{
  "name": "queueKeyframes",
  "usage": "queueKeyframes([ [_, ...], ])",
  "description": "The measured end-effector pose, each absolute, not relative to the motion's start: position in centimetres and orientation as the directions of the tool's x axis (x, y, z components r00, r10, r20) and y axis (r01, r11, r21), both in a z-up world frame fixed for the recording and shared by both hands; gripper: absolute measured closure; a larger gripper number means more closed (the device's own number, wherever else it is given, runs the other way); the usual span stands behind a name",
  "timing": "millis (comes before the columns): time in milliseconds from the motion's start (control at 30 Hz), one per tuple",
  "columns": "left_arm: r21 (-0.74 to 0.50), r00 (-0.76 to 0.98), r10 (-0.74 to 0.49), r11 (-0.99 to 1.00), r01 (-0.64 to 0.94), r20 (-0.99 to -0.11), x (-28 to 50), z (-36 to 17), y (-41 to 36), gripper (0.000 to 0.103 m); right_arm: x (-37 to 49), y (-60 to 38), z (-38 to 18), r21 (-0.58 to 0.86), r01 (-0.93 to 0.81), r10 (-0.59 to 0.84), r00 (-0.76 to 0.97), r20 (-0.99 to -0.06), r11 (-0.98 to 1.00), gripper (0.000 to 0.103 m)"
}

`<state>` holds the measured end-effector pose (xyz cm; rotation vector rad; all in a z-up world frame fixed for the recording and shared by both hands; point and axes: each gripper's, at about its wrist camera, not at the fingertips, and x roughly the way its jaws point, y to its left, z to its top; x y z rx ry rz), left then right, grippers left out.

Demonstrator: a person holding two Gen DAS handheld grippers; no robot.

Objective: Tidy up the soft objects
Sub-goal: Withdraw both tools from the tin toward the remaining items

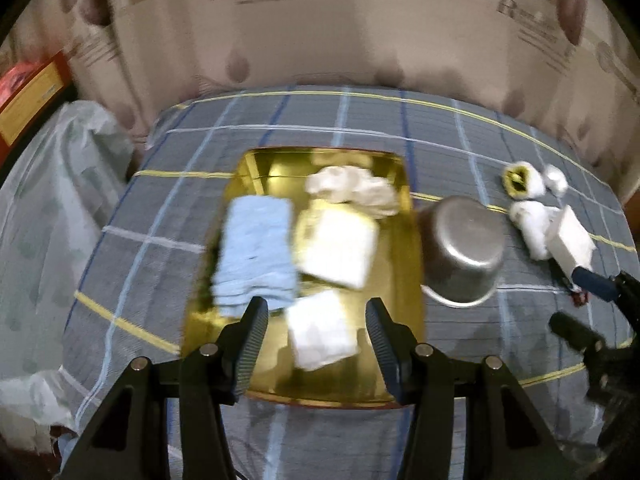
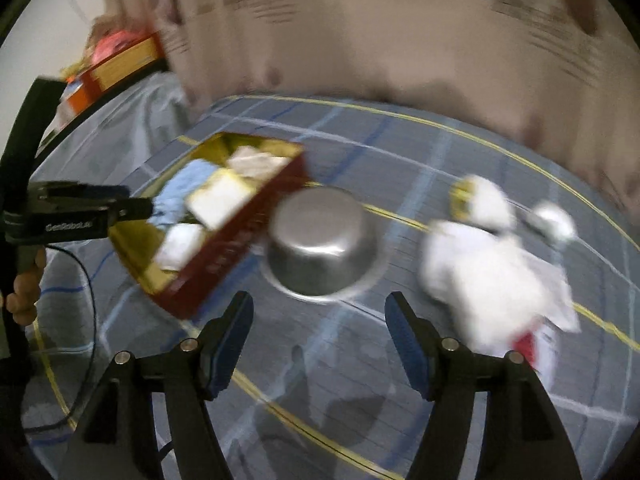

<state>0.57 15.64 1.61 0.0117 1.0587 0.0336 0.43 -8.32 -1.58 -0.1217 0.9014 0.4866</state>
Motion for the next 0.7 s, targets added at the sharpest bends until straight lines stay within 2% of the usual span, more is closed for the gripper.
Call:
queueKeyframes([
  [300,0.037,0.472,-0.019,0.993,0.110,-0.881,1.5,1.2,9.3,0.051,1.6,-19.4,-2.4,0.068,-0.223,0.187,0.575,-0.796,0.973,0.037],
  [467,0.040,0.451,-0.037,0.986,0.160,-0.892,1.9,0.5,6.5,0.051,1.9,-21.6,-2.3,0.080,-0.215,0.195,0.591,-0.783,0.973,0.037],
  [500,0.040,0.446,-0.038,0.985,0.166,-0.894,2.0,0.4,6.1,0.051,1.9,-21.4,-2.3,0.081,-0.230,0.206,0.593,-0.779,0.970,0.035],
  [567,0.043,0.438,-0.040,0.983,0.178,-0.898,2.1,0.1,5.3,0.051,2.1,-20.7,-2.2,0.079,-0.274,0.233,0.591,-0.772,0.958,0.019],
  [700,0.051,0.431,-0.038,0.980,0.193,-0.901,2.1,0.1,4.4,0.051,2.9,-18.4,-2.0,0.046,-0.362,0.270,0.599,-0.754,0.931,0.012],
])
